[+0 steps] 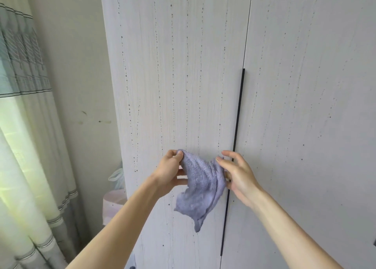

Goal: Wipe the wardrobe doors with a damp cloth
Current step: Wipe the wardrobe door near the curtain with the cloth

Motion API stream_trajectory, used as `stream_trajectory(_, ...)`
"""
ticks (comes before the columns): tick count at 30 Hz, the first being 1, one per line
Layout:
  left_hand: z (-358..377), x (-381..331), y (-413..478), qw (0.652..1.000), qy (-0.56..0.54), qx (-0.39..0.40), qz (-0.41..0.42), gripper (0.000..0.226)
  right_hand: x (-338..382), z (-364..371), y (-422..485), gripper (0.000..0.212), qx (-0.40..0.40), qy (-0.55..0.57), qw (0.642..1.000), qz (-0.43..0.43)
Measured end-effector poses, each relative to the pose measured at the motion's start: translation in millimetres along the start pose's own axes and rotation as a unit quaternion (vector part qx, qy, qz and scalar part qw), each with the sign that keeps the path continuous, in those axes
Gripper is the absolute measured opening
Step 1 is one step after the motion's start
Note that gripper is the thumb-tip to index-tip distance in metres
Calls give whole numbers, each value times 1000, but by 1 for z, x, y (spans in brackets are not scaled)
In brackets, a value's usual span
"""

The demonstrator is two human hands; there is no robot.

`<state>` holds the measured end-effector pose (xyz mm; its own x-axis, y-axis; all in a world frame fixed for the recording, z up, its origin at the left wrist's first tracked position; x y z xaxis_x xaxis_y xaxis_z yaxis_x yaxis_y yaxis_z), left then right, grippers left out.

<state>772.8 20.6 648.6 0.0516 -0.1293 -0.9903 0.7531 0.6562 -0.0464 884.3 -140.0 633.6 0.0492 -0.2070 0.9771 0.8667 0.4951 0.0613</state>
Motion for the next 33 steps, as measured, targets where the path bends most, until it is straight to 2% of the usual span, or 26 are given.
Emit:
stream_trajectory(3, 1, 15, 0, 995, 100, -3, -17, 22, -31, -5, -3, 69, 71, -14, 991, 109)
stream_trajectory(5, -1, 22, 3, 991, 131, 0, -15, 22, -54, -12, -8, 83, 119, -49, 978, 166)
stream_trajectory(9, -10, 37, 3, 982, 183, 11, -48, 21, -90, -14, -29, 75, 203, -39, 956, 208)
stream_trajectory(12, -19, 68, -4, 970, 200, 10, -139, 29, -103, -13, -34, 60, 163, -24, 972, 167)
stream_trajectory(15, -28, 110, -14, 964, 121, 25, -236, 46, -117, -15, -36, 44, 93, -50, 985, 134)
stream_trajectory(19, -33, 147, -25, 955, 54, 70, -282, 76, -137, -17, -43, 31, 40, -67, 990, 113)
stream_trajectory(23, -30, 171, -41, 962, 4, 95, -257, 61, -145, -22, -41, 28, -11, -23, 995, 96)
stream_trajectory(26, -26, 183, -44, 973, -10, 84, -215, 49, -145, -26, -44, 31, 4, -43, 994, 97)
stream_trajectory(28, -27, 185, -39, 983, 66, 71, -157, 47, -146, -32, -47, 46, 36, -129, 987, 85)
stream_trajectory(30, -29, 183, -33, 976, 186, 62, -89, 47, -147, -37, -47, 53, 66, -248, 966, 42)
stream_trajectory(33, -32, 178, -27, 923, 378, 61, 22, 27, -153, -41, -46, 39, 83, -419, 902, -70)
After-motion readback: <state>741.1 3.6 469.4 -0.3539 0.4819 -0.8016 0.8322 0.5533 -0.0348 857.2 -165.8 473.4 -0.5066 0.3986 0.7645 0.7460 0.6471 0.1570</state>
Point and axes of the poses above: each hand's wrist, its own y-axis towards the middle knuckle, its own z-axis out of the palm, x = y × z, the point moved 1 cm from there along y, towards the middle knuckle, and after that the axes turned 8 degrees about -x, right-handed, at the moved point
